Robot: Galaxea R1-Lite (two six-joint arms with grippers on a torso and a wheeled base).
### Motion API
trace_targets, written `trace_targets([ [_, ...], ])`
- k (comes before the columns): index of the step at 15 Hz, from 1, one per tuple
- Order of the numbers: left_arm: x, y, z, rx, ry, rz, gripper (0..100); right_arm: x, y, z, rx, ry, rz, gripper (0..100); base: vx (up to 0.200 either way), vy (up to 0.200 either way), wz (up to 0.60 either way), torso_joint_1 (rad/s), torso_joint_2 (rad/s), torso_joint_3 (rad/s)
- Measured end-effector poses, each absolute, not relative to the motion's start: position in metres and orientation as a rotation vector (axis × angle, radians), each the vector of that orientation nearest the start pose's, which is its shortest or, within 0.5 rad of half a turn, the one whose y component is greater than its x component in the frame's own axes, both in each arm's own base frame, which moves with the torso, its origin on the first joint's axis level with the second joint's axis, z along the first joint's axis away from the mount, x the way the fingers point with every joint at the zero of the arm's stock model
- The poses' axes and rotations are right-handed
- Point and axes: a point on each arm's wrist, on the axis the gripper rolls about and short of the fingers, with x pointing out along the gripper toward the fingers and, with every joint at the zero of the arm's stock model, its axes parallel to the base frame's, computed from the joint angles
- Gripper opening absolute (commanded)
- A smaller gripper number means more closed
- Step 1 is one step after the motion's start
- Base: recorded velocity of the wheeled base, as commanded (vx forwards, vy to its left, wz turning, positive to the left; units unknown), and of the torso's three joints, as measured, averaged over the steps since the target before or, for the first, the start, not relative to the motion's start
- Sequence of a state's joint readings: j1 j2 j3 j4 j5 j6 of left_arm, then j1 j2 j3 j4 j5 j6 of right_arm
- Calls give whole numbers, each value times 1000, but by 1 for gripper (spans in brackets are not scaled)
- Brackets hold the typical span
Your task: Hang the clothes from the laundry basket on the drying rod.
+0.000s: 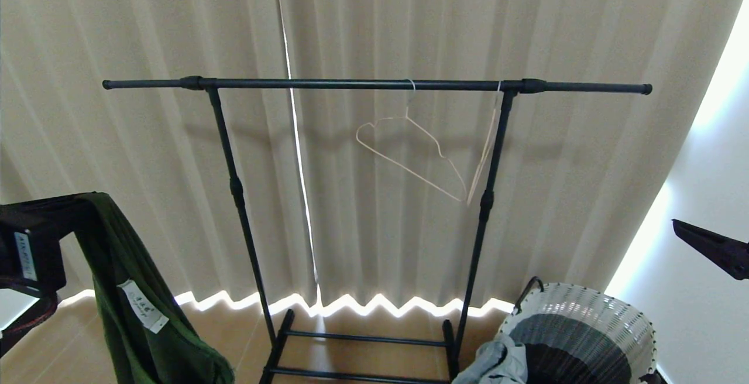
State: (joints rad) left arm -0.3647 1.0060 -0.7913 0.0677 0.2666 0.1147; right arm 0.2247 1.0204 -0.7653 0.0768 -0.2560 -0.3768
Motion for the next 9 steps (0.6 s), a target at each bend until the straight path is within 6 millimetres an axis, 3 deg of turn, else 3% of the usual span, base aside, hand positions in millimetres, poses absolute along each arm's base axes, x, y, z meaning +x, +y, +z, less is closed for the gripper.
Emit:
trace_targets([
  [4, 118, -39, 260, 206, 270, -113, 0, 126, 23, 251, -453, 326, 30, 100, 200, 0, 0, 4, 0, -1],
  [9, 120, -40, 258, 203, 230, -111, 0, 126, 23, 251, -453, 327, 30, 100, 0, 0, 0, 0, 0, 0],
])
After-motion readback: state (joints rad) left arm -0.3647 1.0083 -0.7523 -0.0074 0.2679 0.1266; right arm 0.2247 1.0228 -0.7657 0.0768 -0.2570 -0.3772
